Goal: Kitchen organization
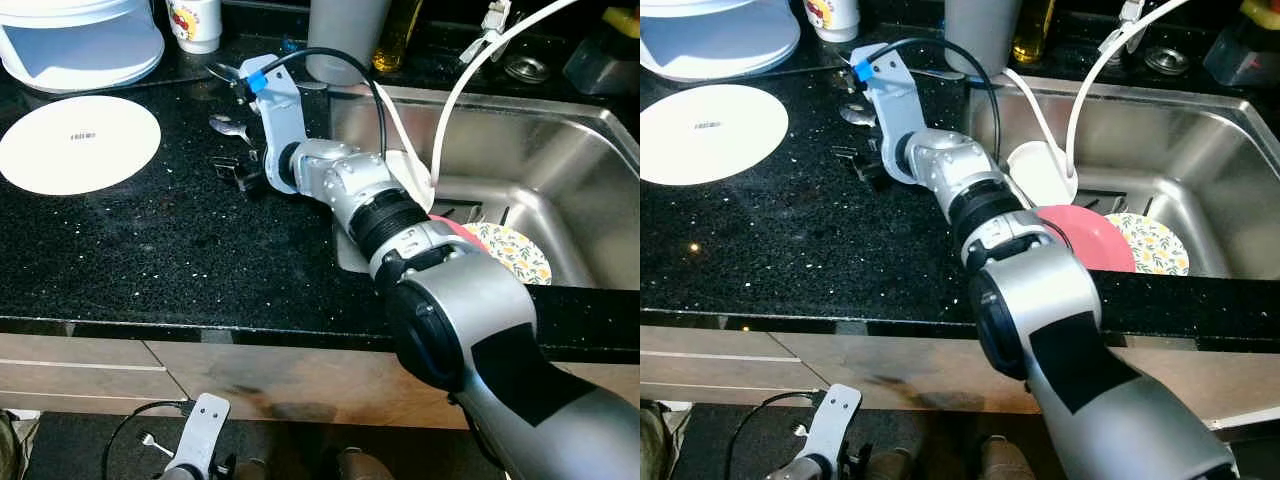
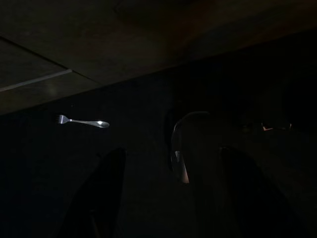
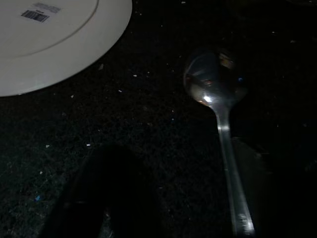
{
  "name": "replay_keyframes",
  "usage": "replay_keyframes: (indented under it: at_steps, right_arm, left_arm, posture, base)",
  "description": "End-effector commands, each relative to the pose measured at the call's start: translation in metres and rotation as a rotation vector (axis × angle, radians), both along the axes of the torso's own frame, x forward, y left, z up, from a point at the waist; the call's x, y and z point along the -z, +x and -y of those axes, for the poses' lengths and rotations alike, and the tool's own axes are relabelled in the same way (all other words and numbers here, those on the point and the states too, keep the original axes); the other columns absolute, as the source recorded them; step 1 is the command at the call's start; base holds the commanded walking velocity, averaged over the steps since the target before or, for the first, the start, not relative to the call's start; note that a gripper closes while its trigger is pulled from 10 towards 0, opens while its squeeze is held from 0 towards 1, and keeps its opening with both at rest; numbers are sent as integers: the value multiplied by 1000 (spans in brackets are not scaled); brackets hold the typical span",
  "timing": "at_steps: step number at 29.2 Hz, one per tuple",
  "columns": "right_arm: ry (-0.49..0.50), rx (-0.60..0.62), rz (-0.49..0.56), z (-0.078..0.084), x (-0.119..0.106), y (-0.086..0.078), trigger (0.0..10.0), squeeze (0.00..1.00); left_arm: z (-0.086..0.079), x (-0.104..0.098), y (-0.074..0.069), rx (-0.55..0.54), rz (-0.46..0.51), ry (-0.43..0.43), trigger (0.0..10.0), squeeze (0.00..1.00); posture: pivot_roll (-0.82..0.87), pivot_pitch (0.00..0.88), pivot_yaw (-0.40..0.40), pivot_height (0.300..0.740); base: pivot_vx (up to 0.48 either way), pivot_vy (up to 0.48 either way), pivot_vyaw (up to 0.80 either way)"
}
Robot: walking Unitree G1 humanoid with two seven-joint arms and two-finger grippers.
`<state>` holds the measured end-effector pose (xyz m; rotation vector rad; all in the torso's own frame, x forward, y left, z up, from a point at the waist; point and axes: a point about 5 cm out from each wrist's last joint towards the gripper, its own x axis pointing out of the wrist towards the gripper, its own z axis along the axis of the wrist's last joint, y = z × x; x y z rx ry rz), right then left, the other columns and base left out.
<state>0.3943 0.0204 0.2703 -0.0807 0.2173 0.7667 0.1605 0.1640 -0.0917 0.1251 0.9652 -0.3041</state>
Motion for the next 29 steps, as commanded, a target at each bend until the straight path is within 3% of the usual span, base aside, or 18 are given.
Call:
replay_keyframes:
  at_steps: [1, 6, 9, 20, 25, 29]
  right_arm:
    - [-23, -11, -86, -3, 16, -4, 0, 0]
    - [-117, -16, -42, -2, 17, -3, 0, 0]
    - [-227, -31, 15, 2, 18, -2, 0, 0]
    - [-352, -86, 35, 9, 24, -1, 0, 0]
    - [-344, -190, -17, 8, 27, -5, 0, 0]
    - [-177, -296, -110, 2, 18, -11, 0, 0]
  left_arm:
    - [5, 16, -38, 11, -147, 1, 10000, 0]
    - [6, 16, -39, 4, -146, -4, 10000, 0]
    - [7, 16, -39, 2, -145, -6, 10000, 0]
    - [6, 16, -37, -2, -142, -6, 10000, 0]
    - [6, 15, -36, 2, -145, -4, 10000, 0]
    - [6, 15, -35, 3, -147, -2, 10000, 0]
  posture:
    - [126, 148, -102, 740]
    - [119, 156, -112, 740]
    - [113, 156, -114, 740]
    - [105, 153, -111, 740]
    - [102, 151, -108, 740]
    - [99, 145, -103, 740]
  base:
    - [0, 0, 0]
    - [0, 0, 0]
    - [0, 0, 0]
    - [0, 0, 0]
    - [0, 0, 0]
    - [0, 0, 0]
